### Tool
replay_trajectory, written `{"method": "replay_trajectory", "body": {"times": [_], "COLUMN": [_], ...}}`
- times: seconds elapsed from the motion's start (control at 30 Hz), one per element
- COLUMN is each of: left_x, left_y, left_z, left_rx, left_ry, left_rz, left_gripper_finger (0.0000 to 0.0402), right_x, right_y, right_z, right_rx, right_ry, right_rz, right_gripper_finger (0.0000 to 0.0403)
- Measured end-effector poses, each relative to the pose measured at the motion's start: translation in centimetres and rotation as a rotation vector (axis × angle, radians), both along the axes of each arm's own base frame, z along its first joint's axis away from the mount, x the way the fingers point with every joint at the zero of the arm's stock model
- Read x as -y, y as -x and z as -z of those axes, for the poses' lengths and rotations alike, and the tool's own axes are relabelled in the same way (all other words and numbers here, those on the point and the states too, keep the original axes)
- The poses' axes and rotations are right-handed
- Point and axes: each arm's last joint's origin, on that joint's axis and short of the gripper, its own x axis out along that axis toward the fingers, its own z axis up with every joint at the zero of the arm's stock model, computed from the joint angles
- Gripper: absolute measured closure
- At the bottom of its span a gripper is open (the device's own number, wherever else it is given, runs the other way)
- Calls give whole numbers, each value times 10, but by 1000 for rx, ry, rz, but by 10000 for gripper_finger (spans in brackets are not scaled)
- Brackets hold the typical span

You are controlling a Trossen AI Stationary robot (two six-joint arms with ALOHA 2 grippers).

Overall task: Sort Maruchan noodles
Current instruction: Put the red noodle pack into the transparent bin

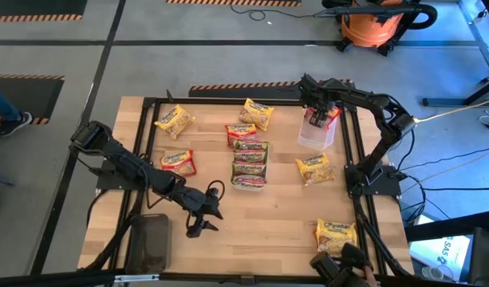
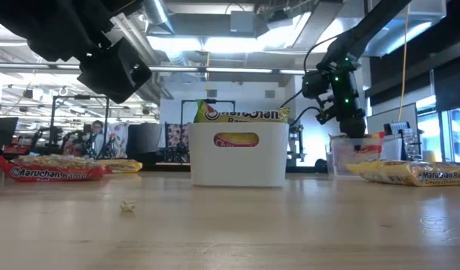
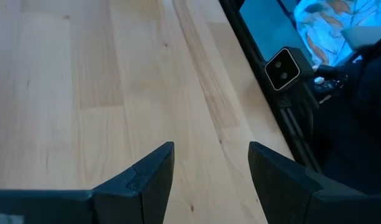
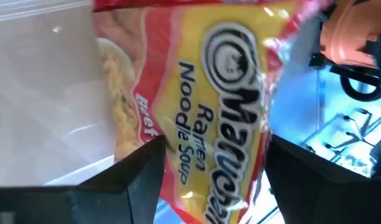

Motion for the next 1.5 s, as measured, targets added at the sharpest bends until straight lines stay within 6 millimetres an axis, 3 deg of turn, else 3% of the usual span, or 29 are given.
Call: {"method": "replay_trajectory", "body": {"times": [0.3, 0.53, 0.67, 0.87, 1.1, 1.23, 1.33, 1.5], "left_x": [0, -1, -1, -3, -4, -8, -14, -43], "left_y": [0, 0, -1, -1, -2, 2, 9, 44], "left_z": [0, 0, 0, 0, 0, -1, -22, -46], "left_rx": [0, 9, 1, -14, -12, -75, -150, -376], "left_ry": [0, -19, -5, 23, 20, 28, 21, -143], "left_rz": [-1, -31, -55, -155, -217, -260, -348, -705], "left_gripper_finger": [201, 201, 201, 201, 201, 202, 202, 202], "right_x": [-7, -27, -49, -102, -184, -237, -278, -339], "right_y": [-4, -25, -37, -45, -61, -69, -72, -67], "right_z": [-3, -40, -67, -97, -119, -108, -91, -59], "right_rx": [-25, -20, 54, 267, 493, 567, 619, 757], "right_ry": [-3, -12, -4, -112, -202, -216, -243, -304], "right_rz": [20, 69, 81, 61, -27, -147, -221, -321], "right_gripper_finger": [166, 166, 166, 166, 166, 166, 166, 166]}}
